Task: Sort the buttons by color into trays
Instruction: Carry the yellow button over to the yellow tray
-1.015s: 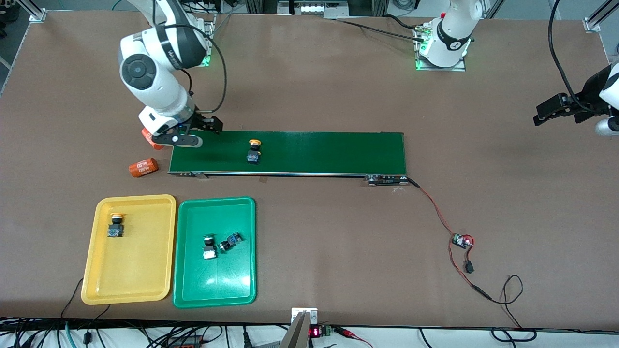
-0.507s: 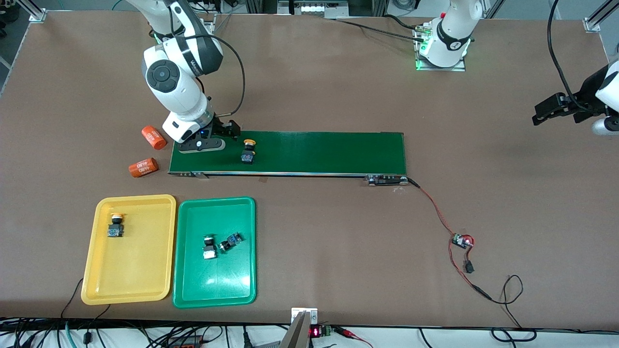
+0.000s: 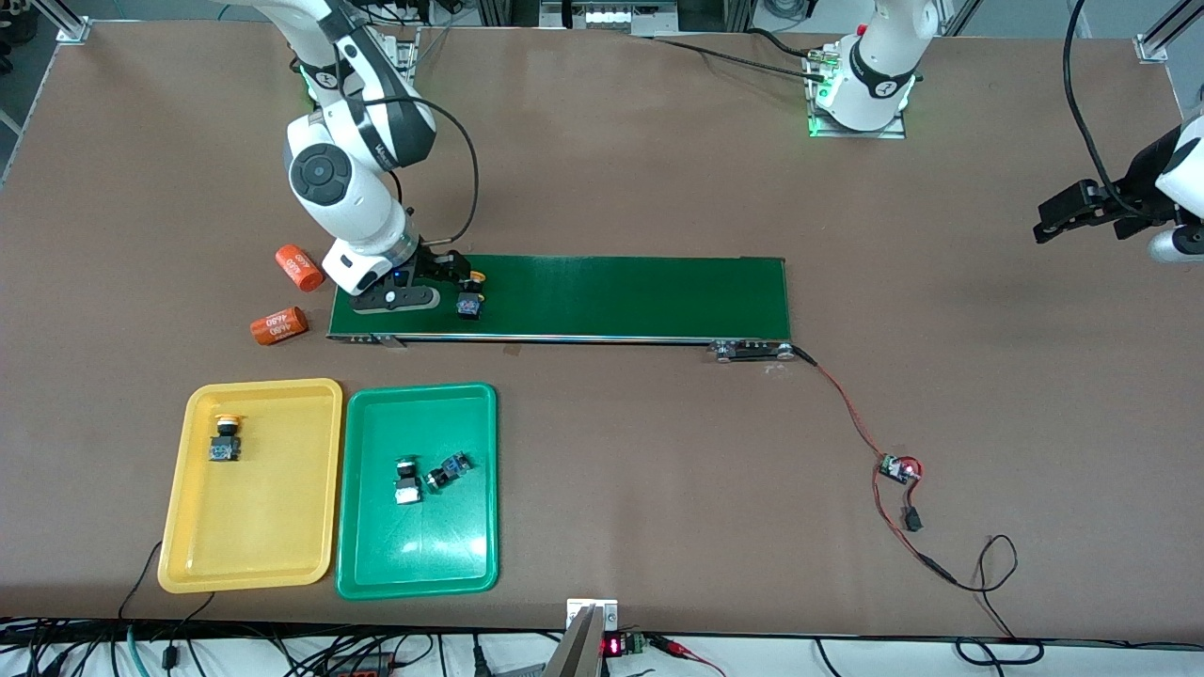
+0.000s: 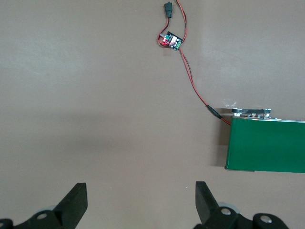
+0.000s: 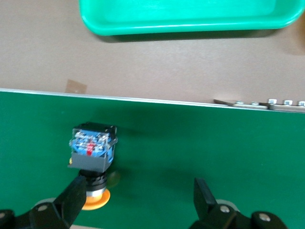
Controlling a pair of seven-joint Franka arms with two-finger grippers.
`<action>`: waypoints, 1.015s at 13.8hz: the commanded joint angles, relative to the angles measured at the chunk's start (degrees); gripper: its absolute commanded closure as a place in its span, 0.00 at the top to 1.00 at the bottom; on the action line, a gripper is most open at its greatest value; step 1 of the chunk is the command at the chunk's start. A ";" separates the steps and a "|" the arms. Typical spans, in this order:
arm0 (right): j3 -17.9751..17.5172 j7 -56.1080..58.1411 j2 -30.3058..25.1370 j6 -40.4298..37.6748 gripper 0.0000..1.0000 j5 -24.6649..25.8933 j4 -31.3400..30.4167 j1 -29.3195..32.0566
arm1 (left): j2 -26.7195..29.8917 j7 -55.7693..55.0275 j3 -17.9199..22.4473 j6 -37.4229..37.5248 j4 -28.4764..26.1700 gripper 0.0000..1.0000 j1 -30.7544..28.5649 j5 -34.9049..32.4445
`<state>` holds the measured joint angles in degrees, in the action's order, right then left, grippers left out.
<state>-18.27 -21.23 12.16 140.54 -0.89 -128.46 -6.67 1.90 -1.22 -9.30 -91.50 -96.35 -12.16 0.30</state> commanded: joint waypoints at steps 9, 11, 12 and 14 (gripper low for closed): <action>-0.27 -0.13 2.69 1.75 1.00 0.54 1.37 0.78 | 1.35 0.16 0.24 0.53 -1.38 1.00 -0.59 -0.74; -0.27 -0.13 2.78 1.75 1.00 0.54 1.37 0.87 | 1.17 0.16 0.33 0.27 -1.29 1.00 -0.59 -0.66; -0.27 -0.13 3.13 1.84 1.00 0.54 1.46 0.87 | 1.17 0.16 0.33 0.27 -1.29 1.00 -0.94 -0.65; -0.27 -0.13 4.53 3.24 1.00 1.50 1.37 0.87 | 1.17 0.16 0.25 0.53 -1.29 1.00 -0.94 -0.65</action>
<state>-18.20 -21.23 14.58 142.18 -0.79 -128.01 -5.98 1.90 -1.28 -8.79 -91.17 -96.47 -12.63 0.30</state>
